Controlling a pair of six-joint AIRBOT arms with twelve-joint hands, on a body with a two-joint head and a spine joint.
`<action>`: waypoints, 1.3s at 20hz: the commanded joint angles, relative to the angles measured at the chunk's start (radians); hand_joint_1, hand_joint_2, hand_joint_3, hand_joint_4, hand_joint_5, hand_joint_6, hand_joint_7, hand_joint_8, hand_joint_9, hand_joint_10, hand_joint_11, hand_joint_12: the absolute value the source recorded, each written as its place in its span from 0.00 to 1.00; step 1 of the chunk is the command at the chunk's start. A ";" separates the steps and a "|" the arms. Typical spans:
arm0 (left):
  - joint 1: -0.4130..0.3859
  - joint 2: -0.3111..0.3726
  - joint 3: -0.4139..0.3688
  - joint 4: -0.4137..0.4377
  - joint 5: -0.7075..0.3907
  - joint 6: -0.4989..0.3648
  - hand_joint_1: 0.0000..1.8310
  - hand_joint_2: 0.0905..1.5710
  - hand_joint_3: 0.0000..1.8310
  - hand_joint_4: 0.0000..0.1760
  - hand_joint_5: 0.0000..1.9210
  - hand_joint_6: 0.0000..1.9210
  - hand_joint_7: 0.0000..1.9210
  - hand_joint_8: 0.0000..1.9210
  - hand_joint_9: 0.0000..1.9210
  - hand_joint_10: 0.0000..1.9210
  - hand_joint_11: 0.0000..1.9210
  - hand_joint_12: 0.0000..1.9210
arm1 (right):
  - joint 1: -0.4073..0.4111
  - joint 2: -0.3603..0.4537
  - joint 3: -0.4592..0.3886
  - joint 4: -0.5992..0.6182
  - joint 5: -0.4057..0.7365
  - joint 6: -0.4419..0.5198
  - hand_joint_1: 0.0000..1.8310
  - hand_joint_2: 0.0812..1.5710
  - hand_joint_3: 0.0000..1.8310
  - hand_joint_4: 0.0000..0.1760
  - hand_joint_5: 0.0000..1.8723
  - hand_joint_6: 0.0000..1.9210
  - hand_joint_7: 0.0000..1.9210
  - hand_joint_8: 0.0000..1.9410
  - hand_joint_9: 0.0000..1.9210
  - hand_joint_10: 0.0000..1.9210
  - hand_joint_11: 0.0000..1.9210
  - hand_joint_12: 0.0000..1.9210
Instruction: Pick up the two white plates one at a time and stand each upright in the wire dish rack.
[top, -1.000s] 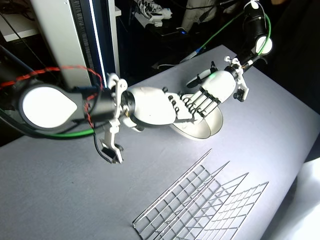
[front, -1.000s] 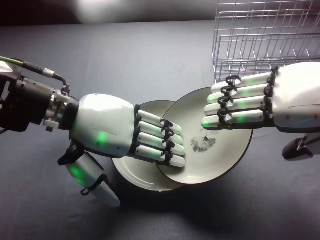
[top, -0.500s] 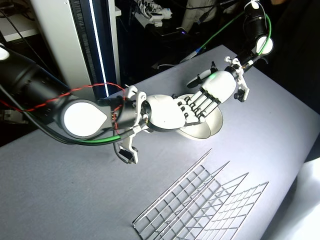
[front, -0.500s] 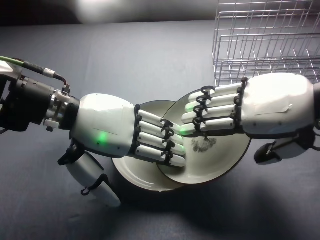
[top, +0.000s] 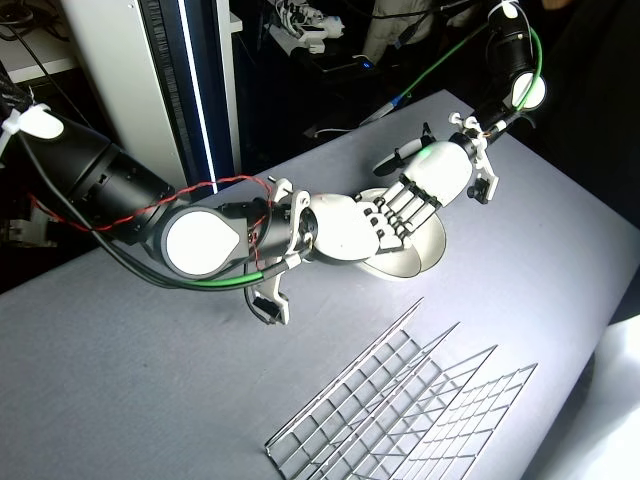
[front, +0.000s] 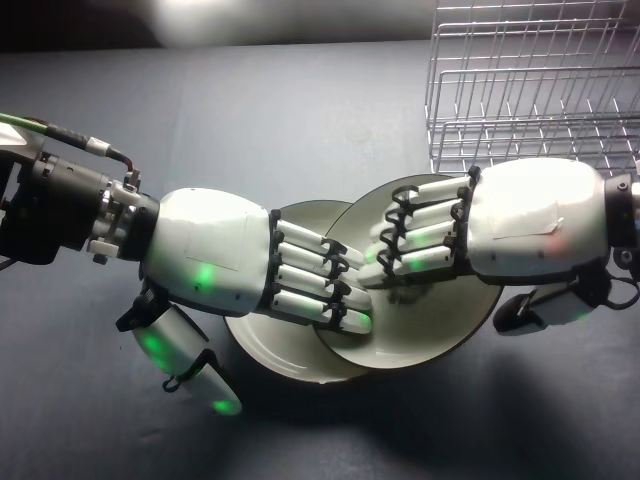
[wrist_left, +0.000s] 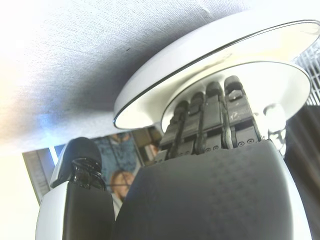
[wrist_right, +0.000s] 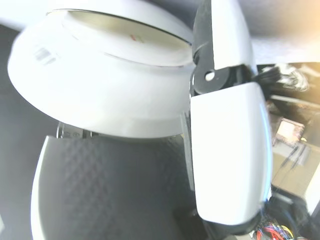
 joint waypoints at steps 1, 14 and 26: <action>0.017 -0.016 -0.002 0.035 0.015 0.001 0.00 0.71 0.00 0.00 0.00 0.00 0.00 0.00 0.00 0.00 0.00 0.00 | 0.002 0.002 0.004 0.044 0.068 0.002 0.67 0.65 0.00 0.00 0.18 0.01 0.18 0.01 0.17 0.02 0.00 0.45; 0.023 -0.016 0.011 0.013 0.013 0.001 0.00 0.71 0.00 0.00 0.00 0.00 0.00 0.00 0.00 0.00 0.00 0.00 | 0.003 -0.016 0.014 0.044 0.061 0.004 0.76 0.67 0.00 0.00 0.53 0.51 0.57 0.36 0.52 0.54 0.47 0.55; -0.068 0.174 -0.093 -0.154 0.002 -0.054 0.00 0.72 0.00 0.00 0.00 0.00 0.00 0.00 0.00 0.00 0.00 0.00 | 0.040 -0.010 0.007 0.046 0.106 0.010 0.75 0.69 0.00 0.00 0.52 0.55 0.51 0.43 0.49 0.60 0.42 0.61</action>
